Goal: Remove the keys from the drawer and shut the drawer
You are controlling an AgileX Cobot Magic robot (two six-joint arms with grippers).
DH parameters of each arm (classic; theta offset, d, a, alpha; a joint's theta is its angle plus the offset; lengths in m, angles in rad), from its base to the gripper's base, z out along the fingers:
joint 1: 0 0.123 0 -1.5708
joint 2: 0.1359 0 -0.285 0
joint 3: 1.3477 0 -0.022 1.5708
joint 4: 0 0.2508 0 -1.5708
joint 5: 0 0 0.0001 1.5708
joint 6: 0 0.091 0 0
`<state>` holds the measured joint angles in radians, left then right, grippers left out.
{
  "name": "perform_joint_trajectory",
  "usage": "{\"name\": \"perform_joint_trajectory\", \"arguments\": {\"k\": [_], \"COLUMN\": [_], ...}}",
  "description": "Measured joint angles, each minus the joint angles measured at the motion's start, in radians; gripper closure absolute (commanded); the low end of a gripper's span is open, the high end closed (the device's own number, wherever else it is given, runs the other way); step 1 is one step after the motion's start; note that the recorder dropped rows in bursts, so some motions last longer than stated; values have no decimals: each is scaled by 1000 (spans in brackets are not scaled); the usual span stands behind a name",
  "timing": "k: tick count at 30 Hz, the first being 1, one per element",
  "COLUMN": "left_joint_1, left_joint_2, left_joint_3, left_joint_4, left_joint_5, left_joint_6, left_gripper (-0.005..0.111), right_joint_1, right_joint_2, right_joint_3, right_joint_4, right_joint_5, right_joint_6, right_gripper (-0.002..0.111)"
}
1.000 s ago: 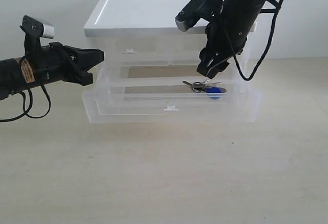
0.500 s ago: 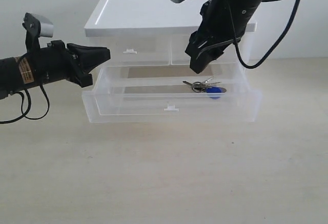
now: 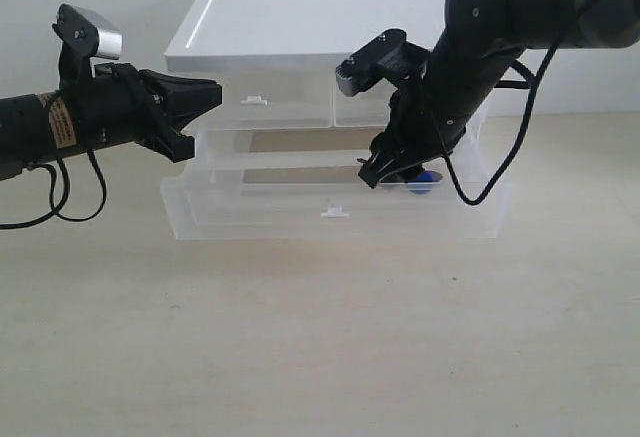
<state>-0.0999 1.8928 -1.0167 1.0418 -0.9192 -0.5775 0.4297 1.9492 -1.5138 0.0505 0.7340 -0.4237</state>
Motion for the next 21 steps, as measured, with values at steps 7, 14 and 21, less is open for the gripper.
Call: {"name": "perform_joint_trajectory", "arguments": {"k": [7, 14, 21], "left_joint_1": [0, 0, 0], "left_joint_2": [0, 0, 0], "left_joint_3": [0, 0, 0], "left_joint_4": [0, 0, 0], "left_joint_5": [2, 2, 2], "left_joint_6": [0, 2, 2], "left_gripper": [102, 102, 102], "right_joint_1": [0, 0, 0], "right_joint_2": [15, 58, 90], "right_joint_3": [0, -5, -29], "right_joint_4": [-105, -113, -102], "right_joint_5": [-27, -67, -63], "right_joint_6": [102, 127, 145], "right_gripper": [41, 42, 74]}}
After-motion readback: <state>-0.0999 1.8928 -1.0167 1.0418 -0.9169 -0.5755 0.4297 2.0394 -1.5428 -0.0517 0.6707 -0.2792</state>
